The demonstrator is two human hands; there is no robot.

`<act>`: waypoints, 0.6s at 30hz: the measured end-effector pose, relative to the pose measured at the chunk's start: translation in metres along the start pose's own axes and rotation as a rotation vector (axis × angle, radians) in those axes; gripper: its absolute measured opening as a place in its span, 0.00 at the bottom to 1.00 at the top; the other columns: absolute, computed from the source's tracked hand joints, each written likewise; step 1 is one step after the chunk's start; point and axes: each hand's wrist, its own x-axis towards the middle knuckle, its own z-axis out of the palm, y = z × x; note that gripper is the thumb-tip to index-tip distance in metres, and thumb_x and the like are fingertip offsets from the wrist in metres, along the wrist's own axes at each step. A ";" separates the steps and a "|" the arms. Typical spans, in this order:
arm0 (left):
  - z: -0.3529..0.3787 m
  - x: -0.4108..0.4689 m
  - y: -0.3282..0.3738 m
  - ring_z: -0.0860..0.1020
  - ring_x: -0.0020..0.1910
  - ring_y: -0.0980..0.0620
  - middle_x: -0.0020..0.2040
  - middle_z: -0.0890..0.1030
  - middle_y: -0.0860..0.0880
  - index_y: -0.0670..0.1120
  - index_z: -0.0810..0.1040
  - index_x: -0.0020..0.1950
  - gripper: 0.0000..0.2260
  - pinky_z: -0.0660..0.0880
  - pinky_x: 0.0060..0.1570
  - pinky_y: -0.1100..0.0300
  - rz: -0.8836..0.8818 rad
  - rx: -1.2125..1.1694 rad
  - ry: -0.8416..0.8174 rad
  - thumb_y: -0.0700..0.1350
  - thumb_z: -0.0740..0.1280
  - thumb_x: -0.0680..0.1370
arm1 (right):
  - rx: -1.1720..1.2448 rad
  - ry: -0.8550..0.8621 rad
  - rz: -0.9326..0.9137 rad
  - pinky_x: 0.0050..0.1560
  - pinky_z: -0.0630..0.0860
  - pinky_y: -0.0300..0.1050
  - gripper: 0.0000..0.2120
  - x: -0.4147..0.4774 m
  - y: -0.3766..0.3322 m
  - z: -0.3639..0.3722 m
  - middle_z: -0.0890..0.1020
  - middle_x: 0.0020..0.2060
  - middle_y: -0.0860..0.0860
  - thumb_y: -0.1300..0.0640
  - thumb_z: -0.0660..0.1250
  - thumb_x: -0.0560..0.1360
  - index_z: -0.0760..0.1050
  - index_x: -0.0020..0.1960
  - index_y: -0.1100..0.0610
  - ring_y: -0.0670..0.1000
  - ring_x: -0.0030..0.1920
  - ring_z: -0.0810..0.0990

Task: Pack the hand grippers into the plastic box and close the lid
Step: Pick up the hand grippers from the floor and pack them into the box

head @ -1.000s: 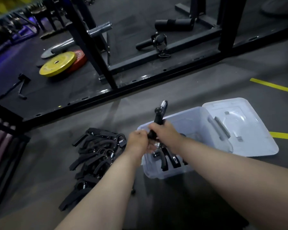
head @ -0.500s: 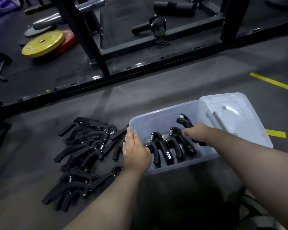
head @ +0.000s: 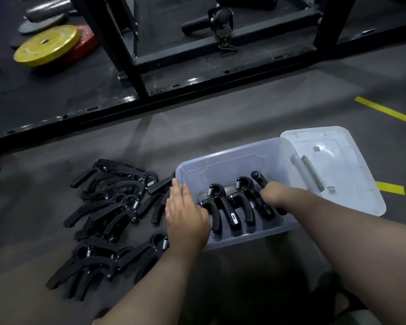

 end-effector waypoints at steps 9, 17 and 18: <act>-0.003 -0.001 -0.001 0.52 0.78 0.49 0.80 0.52 0.48 0.45 0.60 0.77 0.29 0.51 0.76 0.50 -0.025 -0.112 0.024 0.48 0.50 0.75 | -0.221 0.092 0.068 0.72 0.61 0.56 0.36 -0.017 -0.047 0.041 0.61 0.73 0.62 0.42 0.62 0.74 0.57 0.75 0.58 0.63 0.72 0.62; -0.004 -0.001 -0.001 0.51 0.78 0.51 0.80 0.50 0.51 0.47 0.60 0.78 0.27 0.50 0.76 0.50 -0.054 -0.170 -0.001 0.45 0.55 0.77 | -0.257 0.136 -0.018 0.70 0.59 0.55 0.37 -0.016 -0.070 0.094 0.59 0.72 0.61 0.46 0.65 0.73 0.55 0.76 0.59 0.61 0.71 0.59; -0.004 -0.001 -0.001 0.51 0.78 0.51 0.80 0.50 0.51 0.47 0.60 0.78 0.27 0.50 0.76 0.50 -0.059 -0.174 0.000 0.44 0.56 0.78 | -0.260 0.154 -0.019 0.70 0.60 0.55 0.37 -0.014 -0.068 0.097 0.59 0.72 0.61 0.46 0.65 0.73 0.55 0.76 0.58 0.61 0.71 0.59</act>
